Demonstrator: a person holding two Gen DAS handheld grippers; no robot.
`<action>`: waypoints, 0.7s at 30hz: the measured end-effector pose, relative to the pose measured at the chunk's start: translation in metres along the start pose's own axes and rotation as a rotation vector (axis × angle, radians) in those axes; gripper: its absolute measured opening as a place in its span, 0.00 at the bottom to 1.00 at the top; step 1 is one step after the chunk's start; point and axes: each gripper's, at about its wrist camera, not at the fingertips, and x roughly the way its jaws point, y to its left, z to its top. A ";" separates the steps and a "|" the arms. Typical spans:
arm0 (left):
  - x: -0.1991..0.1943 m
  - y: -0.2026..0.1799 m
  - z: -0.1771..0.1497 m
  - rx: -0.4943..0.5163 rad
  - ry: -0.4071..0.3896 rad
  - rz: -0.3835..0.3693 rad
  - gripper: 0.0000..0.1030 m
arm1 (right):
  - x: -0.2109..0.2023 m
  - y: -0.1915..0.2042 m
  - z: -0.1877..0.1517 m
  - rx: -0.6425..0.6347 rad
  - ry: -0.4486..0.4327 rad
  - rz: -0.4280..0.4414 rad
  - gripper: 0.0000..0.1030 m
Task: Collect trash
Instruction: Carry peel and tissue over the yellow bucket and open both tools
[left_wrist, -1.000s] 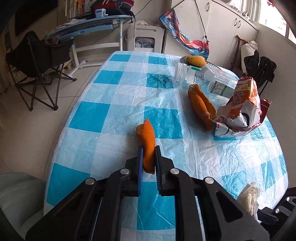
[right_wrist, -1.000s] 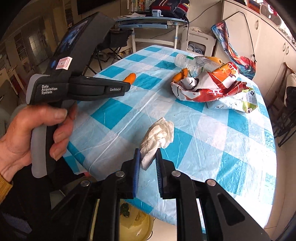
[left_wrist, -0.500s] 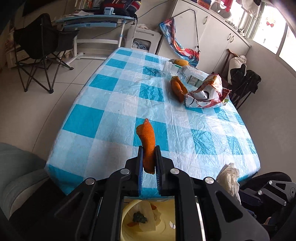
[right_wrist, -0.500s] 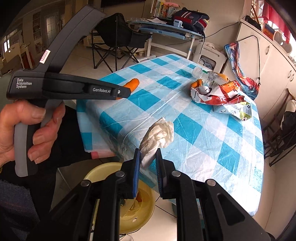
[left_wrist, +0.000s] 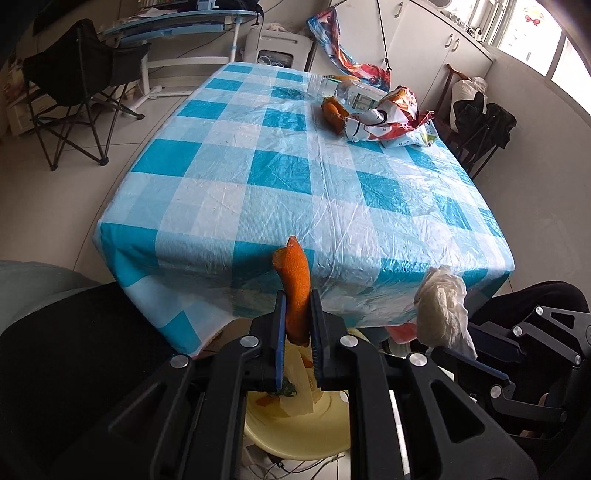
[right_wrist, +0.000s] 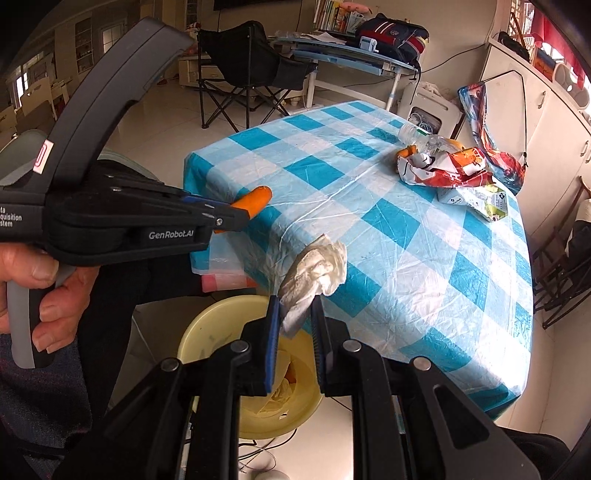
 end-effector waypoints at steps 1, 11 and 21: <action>0.000 -0.001 -0.003 0.002 0.007 0.001 0.11 | 0.000 0.001 -0.001 -0.002 0.004 0.003 0.17; 0.011 -0.012 -0.030 0.033 0.148 0.037 0.11 | 0.011 0.009 -0.015 -0.017 0.067 0.028 0.18; 0.018 -0.018 -0.041 0.059 0.218 0.043 0.12 | 0.012 0.013 -0.019 -0.049 0.075 0.008 0.30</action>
